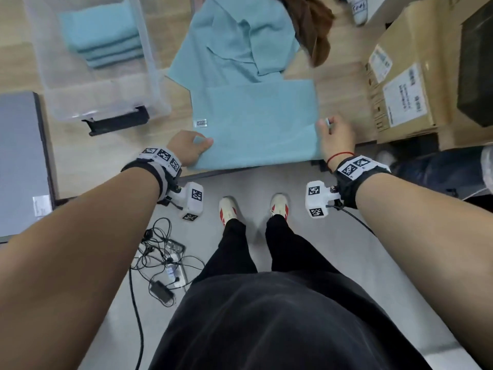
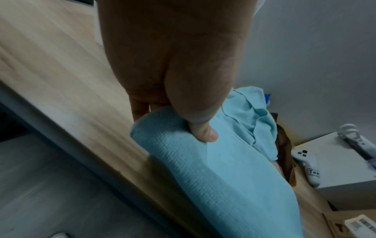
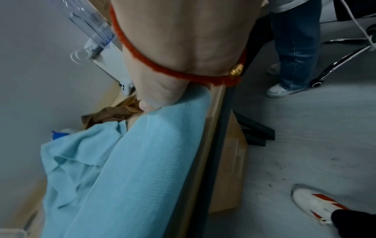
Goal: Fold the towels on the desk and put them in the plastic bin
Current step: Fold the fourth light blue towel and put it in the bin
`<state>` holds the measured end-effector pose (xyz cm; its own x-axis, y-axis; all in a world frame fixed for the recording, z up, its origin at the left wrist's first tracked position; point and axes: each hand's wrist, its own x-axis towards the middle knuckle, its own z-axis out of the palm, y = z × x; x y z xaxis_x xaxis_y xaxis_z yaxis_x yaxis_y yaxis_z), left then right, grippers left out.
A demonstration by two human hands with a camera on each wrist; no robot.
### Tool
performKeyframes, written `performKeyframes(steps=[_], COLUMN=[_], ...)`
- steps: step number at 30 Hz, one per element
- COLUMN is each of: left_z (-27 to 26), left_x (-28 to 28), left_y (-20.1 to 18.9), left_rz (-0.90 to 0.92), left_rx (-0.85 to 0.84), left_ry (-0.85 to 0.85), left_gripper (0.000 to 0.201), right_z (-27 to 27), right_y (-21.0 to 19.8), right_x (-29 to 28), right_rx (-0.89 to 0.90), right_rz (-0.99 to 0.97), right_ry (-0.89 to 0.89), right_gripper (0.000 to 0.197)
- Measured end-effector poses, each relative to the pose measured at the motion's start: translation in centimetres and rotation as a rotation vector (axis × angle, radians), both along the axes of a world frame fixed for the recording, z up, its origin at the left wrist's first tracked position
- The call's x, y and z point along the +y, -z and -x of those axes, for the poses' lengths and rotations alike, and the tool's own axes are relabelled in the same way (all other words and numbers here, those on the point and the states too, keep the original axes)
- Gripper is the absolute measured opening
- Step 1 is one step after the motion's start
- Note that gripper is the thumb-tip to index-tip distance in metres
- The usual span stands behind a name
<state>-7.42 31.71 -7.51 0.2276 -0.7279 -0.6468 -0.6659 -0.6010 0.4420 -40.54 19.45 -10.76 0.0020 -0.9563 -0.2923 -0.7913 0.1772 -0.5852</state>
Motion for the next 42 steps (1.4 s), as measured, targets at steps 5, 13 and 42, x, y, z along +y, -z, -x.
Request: performKeyframes(steps=[5, 13, 42], left_z=[-0.3, -1.0, -2.0], left_x=[-0.6, -4.0, -9.1], left_y=[0.8, 1.1, 5.7], left_rz=[0.059, 0.254, 0.097], left_rx=[0.032, -0.008, -0.226], left_ry=[-0.093, -0.288, -0.514], left_gripper=[0.047, 0.033, 0.025], right_z=[-0.2, -2.1, -5.1], right_y=[-0.2, -0.3, 4.2], right_x=[-0.5, -4.8, -10.8], right_rx=[-0.023, -0.146, 0.025], right_rz=[-0.019, 0.013, -0.063], right_ry=[-0.01, 0.028, 0.075], right_gripper=[0.028, 0.011, 0.016])
